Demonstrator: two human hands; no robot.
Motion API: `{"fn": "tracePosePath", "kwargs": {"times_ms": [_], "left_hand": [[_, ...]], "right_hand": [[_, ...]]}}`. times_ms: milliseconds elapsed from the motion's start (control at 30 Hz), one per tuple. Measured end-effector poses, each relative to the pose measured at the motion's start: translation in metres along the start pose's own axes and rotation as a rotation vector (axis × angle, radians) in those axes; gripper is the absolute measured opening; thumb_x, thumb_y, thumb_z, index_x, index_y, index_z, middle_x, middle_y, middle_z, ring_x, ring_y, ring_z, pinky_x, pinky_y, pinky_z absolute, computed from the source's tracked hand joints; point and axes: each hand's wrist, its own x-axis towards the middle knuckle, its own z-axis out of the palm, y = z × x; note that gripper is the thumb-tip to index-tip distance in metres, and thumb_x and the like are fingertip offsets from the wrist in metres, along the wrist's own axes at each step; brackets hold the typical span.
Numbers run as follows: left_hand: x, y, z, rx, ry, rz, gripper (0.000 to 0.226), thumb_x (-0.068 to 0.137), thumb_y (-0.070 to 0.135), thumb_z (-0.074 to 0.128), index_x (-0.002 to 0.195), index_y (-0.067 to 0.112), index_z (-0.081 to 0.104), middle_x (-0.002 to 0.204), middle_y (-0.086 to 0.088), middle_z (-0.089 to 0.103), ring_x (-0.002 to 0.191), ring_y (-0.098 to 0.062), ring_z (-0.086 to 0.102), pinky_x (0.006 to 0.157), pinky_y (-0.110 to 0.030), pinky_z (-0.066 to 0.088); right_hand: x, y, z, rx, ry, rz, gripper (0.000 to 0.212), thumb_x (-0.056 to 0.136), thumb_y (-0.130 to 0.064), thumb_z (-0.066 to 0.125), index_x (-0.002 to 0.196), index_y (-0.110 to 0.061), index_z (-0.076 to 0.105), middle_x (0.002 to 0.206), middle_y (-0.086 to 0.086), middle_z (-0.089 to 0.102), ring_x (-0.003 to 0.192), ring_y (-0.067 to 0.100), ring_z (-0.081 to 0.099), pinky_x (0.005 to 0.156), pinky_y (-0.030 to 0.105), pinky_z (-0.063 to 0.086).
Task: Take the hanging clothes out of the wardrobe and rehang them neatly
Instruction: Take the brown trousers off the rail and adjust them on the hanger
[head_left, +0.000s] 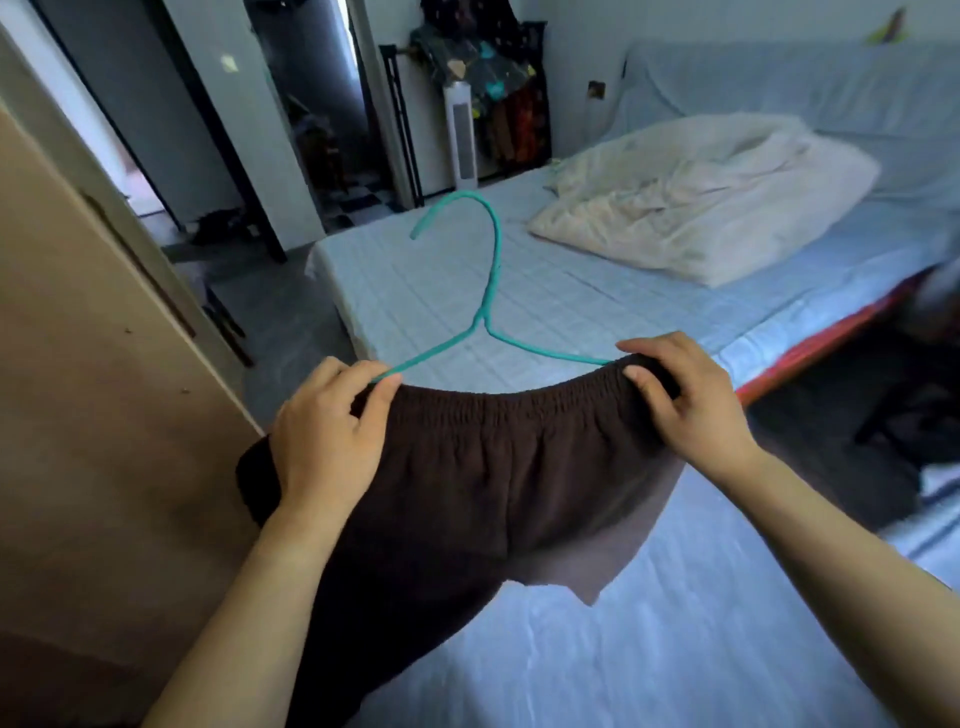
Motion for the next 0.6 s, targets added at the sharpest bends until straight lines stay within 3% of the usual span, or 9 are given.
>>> {"fn": "tracePosePath", "kwargs": {"times_ms": [167, 300, 600], "left_hand": [[-0.021, 0.027, 0.074, -0.132, -0.112, -0.075, 0.027, 0.087, 0.039, 0.054, 0.092, 0.018, 0.07, 0.081, 0.0, 0.061, 0.073, -0.025, 0.06, 0.064, -0.037, 0.048], [-0.034, 0.035, 0.119, -0.235, -0.183, -0.177, 0.026, 0.086, 0.038, 0.055, 0.092, 0.017, 0.07, 0.081, 0.006, 0.059, 0.066, -0.014, 0.055, 0.063, -0.026, 0.039], [0.058, 0.013, 0.217, -0.283, -0.133, -0.313, 0.022, 0.087, 0.032, 0.057, 0.094, 0.017, 0.071, 0.085, 0.006, 0.059, 0.074, 0.001, 0.046, 0.062, -0.011, 0.03]], "right_hand": [[-0.029, 0.055, -0.031, -0.091, 0.009, 0.067, 0.024, 0.091, -0.021, 0.055, 0.11, -0.009, 0.064, 0.097, 0.005, 0.06, 0.09, 0.014, 0.055, 0.087, 0.014, 0.039], [-0.027, 0.091, -0.033, -0.13, -0.009, 0.117, 0.027, 0.09, -0.025, 0.056, 0.111, -0.01, 0.064, 0.095, 0.005, 0.061, 0.088, 0.012, 0.055, 0.083, 0.011, 0.038], [0.093, 0.172, 0.011, -0.15, 0.032, 0.092, 0.022, 0.089, -0.015, 0.062, 0.111, -0.008, 0.065, 0.096, 0.009, 0.064, 0.089, 0.014, 0.056, 0.085, 0.011, 0.038]]}}
